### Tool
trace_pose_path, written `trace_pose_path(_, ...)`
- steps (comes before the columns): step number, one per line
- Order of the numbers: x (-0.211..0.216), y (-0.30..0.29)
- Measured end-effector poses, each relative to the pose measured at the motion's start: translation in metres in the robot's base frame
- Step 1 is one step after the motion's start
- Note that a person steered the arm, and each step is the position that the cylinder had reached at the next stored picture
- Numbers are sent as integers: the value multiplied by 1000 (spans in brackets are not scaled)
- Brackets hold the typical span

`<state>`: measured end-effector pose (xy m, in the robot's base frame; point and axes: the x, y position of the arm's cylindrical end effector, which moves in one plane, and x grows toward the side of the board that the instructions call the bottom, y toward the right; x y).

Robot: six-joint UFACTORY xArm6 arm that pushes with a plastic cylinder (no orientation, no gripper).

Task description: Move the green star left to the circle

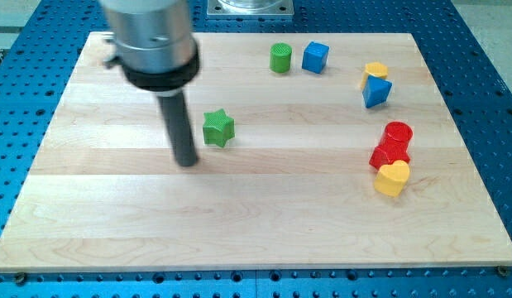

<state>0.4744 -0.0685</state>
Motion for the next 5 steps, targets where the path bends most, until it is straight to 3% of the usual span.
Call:
trace_pose_path(2,-116,70)
trace_pose_path(3,-79,70)
trace_pose_path(4,-89,26)
trace_pose_path(5,-146,29)
